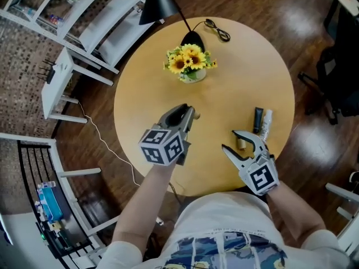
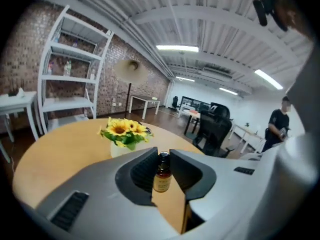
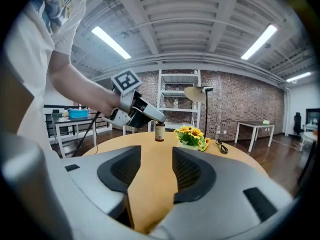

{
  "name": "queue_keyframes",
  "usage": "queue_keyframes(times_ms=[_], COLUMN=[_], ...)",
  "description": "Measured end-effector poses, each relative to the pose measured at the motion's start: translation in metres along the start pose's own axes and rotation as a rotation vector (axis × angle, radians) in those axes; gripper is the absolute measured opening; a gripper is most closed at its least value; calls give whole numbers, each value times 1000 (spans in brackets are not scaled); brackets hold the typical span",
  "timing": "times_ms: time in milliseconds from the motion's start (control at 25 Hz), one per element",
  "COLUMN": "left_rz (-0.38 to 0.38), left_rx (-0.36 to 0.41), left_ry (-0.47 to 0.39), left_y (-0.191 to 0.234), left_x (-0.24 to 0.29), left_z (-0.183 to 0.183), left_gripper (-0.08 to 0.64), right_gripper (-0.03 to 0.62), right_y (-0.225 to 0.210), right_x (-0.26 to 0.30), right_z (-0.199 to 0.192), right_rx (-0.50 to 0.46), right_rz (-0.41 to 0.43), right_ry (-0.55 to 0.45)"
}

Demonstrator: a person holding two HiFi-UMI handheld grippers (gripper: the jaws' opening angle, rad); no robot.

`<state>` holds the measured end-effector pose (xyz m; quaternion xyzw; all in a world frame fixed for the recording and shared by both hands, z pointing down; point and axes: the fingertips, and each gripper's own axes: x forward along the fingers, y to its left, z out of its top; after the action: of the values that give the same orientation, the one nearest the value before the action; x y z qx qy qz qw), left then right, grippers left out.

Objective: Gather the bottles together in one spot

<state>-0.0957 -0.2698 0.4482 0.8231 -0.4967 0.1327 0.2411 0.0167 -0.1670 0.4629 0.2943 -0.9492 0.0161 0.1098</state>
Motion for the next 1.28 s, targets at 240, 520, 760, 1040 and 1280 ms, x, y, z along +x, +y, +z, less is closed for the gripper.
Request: queue_keyframes(times_ms=[240, 520, 760, 1040, 1280], left_rz=[201, 228, 220, 195, 230], left_rx=[96, 96, 100, 130, 171], left_ry=[-28, -40, -53, -54, -72], left_y=[96, 157, 167, 165, 167], left_x=[56, 116, 133, 128, 96], left_z=[-24, -55, -70, -66, -48], left_gripper=[77, 77, 77, 105, 163], right_gripper=[208, 176, 176, 176, 176], right_y=[-28, -49, -50, -47, -36], right_x=[-48, -91, -97, -89, -79], right_z=[-18, -66, -82, -78, -71], right_rx=[198, 350, 409, 351, 286], right_rz=[-89, -171, -184, -157, -128], right_ry=[81, 191, 219, 229, 218])
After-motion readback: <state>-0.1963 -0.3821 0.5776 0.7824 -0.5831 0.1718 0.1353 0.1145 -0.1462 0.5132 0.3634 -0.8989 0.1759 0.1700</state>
